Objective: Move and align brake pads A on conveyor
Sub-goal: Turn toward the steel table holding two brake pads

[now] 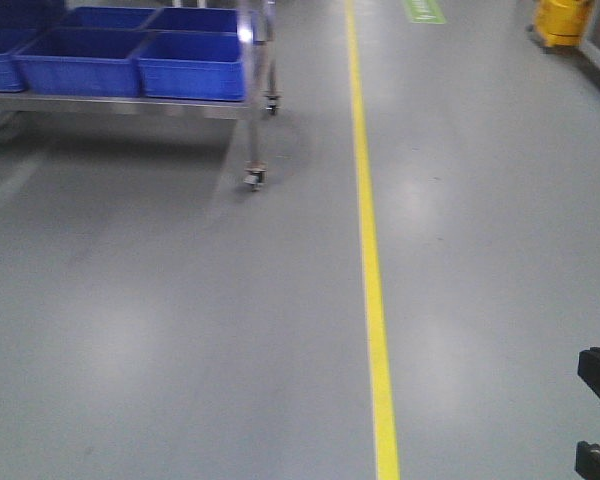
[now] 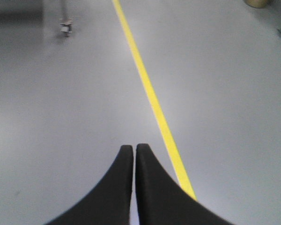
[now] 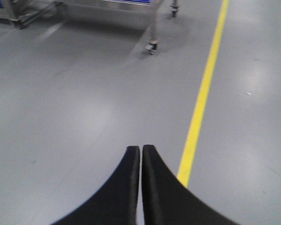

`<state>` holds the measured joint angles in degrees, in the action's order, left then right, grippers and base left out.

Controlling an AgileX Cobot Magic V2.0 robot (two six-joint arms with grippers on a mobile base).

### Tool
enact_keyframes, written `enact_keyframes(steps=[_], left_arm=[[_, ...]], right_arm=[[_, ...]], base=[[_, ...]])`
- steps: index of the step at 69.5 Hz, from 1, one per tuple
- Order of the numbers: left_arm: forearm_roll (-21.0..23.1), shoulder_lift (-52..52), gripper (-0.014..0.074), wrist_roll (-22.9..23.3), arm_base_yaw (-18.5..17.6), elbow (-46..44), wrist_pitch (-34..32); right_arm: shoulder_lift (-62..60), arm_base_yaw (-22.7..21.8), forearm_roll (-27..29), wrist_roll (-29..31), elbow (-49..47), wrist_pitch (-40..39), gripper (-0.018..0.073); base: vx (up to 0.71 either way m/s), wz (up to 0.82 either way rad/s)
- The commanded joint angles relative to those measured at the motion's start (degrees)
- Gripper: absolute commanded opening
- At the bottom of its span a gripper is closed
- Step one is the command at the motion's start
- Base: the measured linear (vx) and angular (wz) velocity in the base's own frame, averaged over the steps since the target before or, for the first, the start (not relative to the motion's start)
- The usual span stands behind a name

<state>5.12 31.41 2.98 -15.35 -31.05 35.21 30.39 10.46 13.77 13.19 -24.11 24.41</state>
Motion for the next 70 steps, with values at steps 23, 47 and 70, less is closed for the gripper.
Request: enact_keyframes(steps=[23, 47, 70], left_arm=[[0.4, 0.3, -0.0006, 0.2, -0.3, -1.4, -3.9], [0.4, 0.3, -0.0006, 0.2, -0.3, -1.4, -3.9], [0.4, 0.3, -0.0006, 0.2, -0.3, -1.4, -3.8]], right_arm=[[0.2, -0.3, 0.1, 0.3, -1.7, -3.7, -0.0006], [0.2, -0.3, 0.1, 0.3, -1.7, -3.7, -0.0006], [0.2, -0.3, 0.1, 0.3, -1.7, -3.7, -0.0006]], base=[[0.09, 0.73], [-0.02, 0.89], [-0.06, 0.62]])
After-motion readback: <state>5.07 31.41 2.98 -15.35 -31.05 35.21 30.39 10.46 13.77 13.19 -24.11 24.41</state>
